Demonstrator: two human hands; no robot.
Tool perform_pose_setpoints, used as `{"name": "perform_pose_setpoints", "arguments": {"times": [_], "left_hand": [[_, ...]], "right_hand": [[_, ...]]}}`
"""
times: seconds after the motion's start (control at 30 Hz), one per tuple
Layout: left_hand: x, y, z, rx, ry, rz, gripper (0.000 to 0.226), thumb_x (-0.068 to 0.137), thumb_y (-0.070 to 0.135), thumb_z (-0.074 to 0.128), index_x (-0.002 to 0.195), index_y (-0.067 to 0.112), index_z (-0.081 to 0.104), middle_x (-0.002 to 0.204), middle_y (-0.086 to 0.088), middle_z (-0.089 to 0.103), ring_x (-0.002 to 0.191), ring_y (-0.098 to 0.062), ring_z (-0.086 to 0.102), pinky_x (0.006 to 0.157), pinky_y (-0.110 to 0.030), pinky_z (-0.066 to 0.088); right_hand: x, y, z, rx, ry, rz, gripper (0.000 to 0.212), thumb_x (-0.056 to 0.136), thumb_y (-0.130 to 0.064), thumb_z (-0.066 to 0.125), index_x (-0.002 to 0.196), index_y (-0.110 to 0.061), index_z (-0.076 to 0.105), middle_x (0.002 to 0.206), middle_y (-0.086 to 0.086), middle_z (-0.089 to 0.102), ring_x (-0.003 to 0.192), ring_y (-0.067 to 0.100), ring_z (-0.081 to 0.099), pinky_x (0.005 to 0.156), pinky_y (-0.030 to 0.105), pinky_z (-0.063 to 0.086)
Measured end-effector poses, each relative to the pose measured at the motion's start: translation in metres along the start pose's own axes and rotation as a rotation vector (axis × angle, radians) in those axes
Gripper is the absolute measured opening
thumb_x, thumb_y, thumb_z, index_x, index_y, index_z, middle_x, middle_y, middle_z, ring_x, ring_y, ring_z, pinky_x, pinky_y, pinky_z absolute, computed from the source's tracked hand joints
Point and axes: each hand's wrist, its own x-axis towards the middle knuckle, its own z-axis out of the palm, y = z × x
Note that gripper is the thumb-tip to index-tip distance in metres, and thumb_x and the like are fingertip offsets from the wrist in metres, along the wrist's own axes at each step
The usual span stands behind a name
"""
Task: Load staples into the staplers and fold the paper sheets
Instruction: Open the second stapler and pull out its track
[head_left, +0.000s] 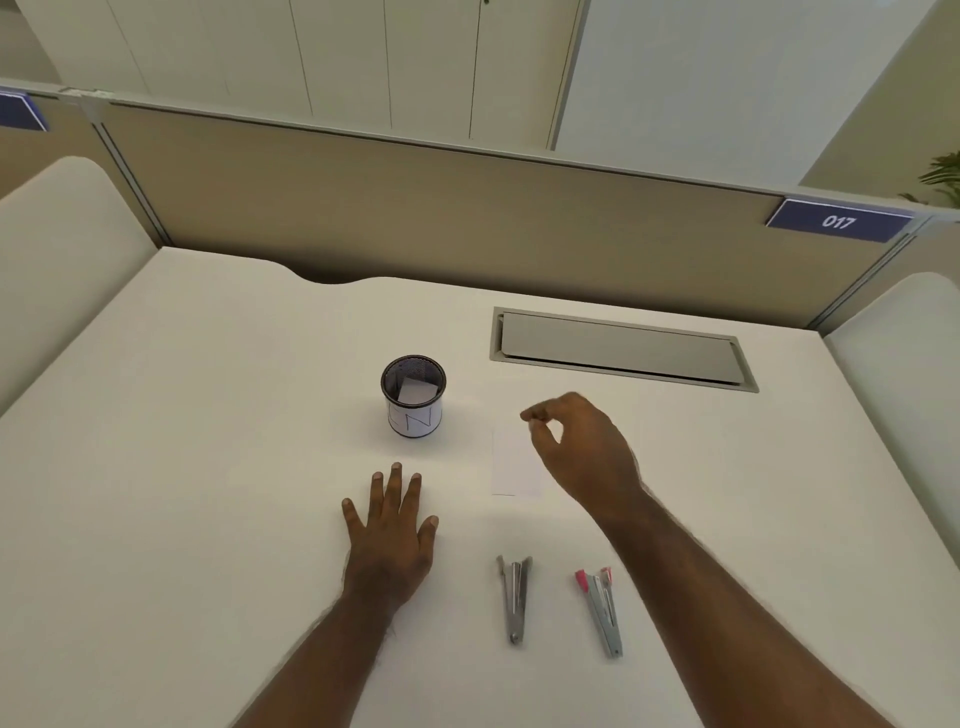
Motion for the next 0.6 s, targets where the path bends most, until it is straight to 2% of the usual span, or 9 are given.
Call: {"name": "perform_pose_setpoints", "arguments": {"times": [0.07,0.13,0.23,0.3,0.37,0.4,0.47,0.6], "left_hand": [[-0.008,0.008,0.003,-0.019,-0.027,-0.009,0.075,0.087,0.053,0.001,0.155,0.023,0.014,0.164,-0.002,-0.001,0.151,-0.024,-0.002,0.117,-0.059,0.003],[-0.019,0.019,0.009,-0.025,-0.052,-0.004,0.062,0.098,0.048,0.015,0.155,0.024,0.010,0.164,-0.001,-0.005,0.151,-0.022,-0.005,0.118,-0.058,0.001],[-0.037,0.036,0.017,-0.055,-0.072,0.010,0.059,0.102,0.042,0.027,0.155,0.026,0.007,0.164,0.001,-0.008,0.151,-0.019,-0.008,0.119,-0.056,-0.001],[-0.049,0.048,0.022,-0.053,-0.075,0.020,0.059,0.102,0.042,0.027,0.155,0.027,0.007,0.164,0.002,-0.008,0.151,-0.018,-0.008,0.119,-0.055,-0.002],[-0.061,0.058,0.028,-0.052,-0.070,0.030,0.059,0.101,0.043,0.028,0.155,0.027,0.008,0.164,0.003,-0.007,0.151,-0.018,-0.007,0.118,-0.054,-0.002],[-0.067,0.061,0.031,-0.042,-0.066,0.035,0.059,0.101,0.043,0.028,0.155,0.028,0.008,0.164,0.003,-0.008,0.151,-0.018,-0.007,0.118,-0.054,-0.002],[-0.077,0.065,0.038,-0.009,-0.055,0.048,0.060,0.101,0.043,0.026,0.155,0.029,0.006,0.163,0.004,-0.010,0.151,-0.018,-0.007,0.118,-0.054,-0.003],[-0.091,0.067,0.046,0.002,-0.070,0.046,0.061,0.100,0.043,0.026,0.155,0.029,0.003,0.163,0.004,-0.011,0.151,-0.018,-0.009,0.118,-0.053,-0.003]], "right_hand": [[-0.024,0.020,-0.005,0.027,0.032,0.054,0.016,0.090,-0.031,0.055,0.096,-0.040,0.067,0.104,-0.022,0.061,0.088,-0.003,0.059,0.074,0.022,0.046],[-0.051,0.041,-0.008,0.039,0.039,0.109,0.016,0.089,-0.030,0.057,0.096,-0.040,0.067,0.105,-0.022,0.060,0.074,-0.005,0.056,0.071,0.020,0.044],[-0.090,0.066,-0.005,0.019,0.029,0.171,0.017,0.090,-0.031,0.056,0.100,-0.042,0.064,0.108,-0.023,0.056,0.060,-0.008,0.053,0.065,0.007,0.034],[-0.114,0.078,-0.002,-0.004,0.025,0.196,0.019,0.090,-0.033,0.053,0.105,-0.045,0.060,0.111,-0.026,0.051,0.073,-0.009,0.059,0.064,0.006,0.037],[-0.134,0.089,0.004,-0.034,0.034,0.179,0.027,0.090,-0.035,0.054,0.116,-0.042,0.057,0.119,-0.024,0.049,0.102,0.000,0.059,0.073,0.021,0.050],[-0.144,0.094,0.008,-0.057,0.035,0.163,0.032,0.091,-0.036,0.054,0.123,-0.039,0.056,0.128,-0.021,0.049,0.115,0.006,0.055,0.083,0.028,0.051],[-0.164,0.102,0.015,-0.116,0.008,0.160,0.046,0.093,-0.044,0.051,0.138,-0.032,0.048,0.146,-0.013,0.041,0.135,0.011,0.040,0.102,0.033,0.040],[-0.191,0.116,0.030,-0.238,-0.147,0.184,0.066,0.095,-0.052,0.040,0.153,-0.031,0.019,0.163,-0.005,0.008,0.149,0.016,0.009,0.116,0.035,0.021]]}}
